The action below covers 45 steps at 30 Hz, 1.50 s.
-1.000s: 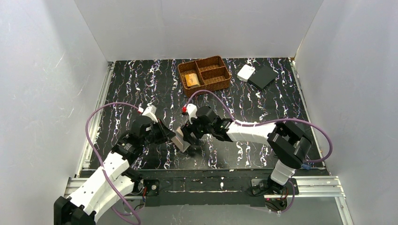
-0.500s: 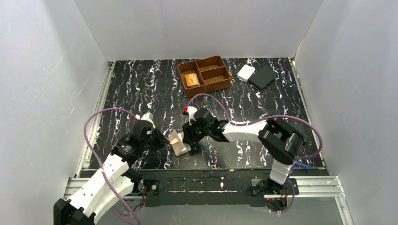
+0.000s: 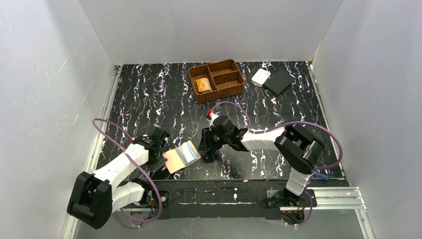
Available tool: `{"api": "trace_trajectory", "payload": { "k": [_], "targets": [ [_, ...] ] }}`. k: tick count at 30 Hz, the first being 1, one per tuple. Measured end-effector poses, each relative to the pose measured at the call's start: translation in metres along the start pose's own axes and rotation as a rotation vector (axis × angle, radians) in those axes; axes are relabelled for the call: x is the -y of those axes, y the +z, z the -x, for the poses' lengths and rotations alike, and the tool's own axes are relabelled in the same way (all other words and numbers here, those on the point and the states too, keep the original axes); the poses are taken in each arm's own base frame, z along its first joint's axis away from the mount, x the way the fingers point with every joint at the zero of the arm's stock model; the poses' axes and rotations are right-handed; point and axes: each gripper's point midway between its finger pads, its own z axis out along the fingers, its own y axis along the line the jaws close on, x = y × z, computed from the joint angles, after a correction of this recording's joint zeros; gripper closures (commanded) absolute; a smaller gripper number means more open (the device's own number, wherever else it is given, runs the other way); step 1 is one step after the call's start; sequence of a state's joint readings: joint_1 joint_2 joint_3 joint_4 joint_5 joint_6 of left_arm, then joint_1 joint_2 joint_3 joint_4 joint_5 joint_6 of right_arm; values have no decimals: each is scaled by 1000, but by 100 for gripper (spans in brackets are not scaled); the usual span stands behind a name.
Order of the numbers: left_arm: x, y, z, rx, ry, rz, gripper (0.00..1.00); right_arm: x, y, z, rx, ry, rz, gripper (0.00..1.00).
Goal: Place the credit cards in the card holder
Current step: Open the card holder at the center of the board.
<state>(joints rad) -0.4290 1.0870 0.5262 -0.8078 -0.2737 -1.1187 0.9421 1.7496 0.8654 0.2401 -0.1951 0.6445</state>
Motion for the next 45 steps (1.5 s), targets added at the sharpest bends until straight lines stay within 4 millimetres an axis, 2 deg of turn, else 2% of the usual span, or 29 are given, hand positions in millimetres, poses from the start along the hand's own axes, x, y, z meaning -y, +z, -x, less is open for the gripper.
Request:
{"api": "trace_trajectory", "payload": {
  "k": [2, 6, 10, 13, 15, 20, 26, 29, 31, 32, 33, 36, 38, 39, 42, 43, 45],
  "targets": [
    [0, 0, 0, -12, 13, 11, 100, -5, 3, 3, 12, 24, 47, 55],
    [1, 0, 0, -35, 49, 22, 100, -11, 12, -9, -18, 78, 128, 56],
    [2, 1, -2, -52, 67, 25, 100, -22, 18, -12, -23, 136, 212, 57],
    [3, 1, -3, -66, 81, 24, 100, -31, 23, -13, -24, 186, 281, 67],
    [3, 1, -3, -69, 91, 21, 100, -33, 25, -14, -27, 219, 314, 69],
    [4, 1, -4, -79, 116, 18, 100, -53, 20, -4, -12, 260, 410, 74],
    [6, 2, -5, -108, 167, 27, 100, -79, 9, 7, 11, 274, 523, 74],
    [5, 3, -6, -121, 184, 35, 100, -78, 10, 4, 5, 263, 514, 75],
    [6, 2, -5, -123, 194, 32, 100, -72, 15, 0, -6, 242, 475, 65],
    [7, 2, -5, -125, 199, 33, 100, -69, 17, -1, -9, 223, 447, 64],
    [6, 2, -5, -128, 205, 34, 100, -66, 18, -2, -8, 209, 425, 65],
    [7, 2, -5, -131, 215, 33, 100, -57, 20, -2, -7, 144, 349, 86],
    [7, 2, -6, -135, 218, 32, 100, -56, 21, -2, -5, 103, 320, 96],
    [6, 2, -6, -138, 220, 33, 100, -56, 20, -2, -6, 88, 307, 99],
    [7, 2, -6, -148, 241, 32, 100, -55, 17, -4, -9, 43, 265, 99],
    [8, 2, -6, -149, 250, 27, 96, -55, 15, -3, -9, 23, 247, 99],
    [18, 0, -9, -173, 264, -19, 79, -54, 9, 1, 0, -32, 196, 99]
  ]
}}
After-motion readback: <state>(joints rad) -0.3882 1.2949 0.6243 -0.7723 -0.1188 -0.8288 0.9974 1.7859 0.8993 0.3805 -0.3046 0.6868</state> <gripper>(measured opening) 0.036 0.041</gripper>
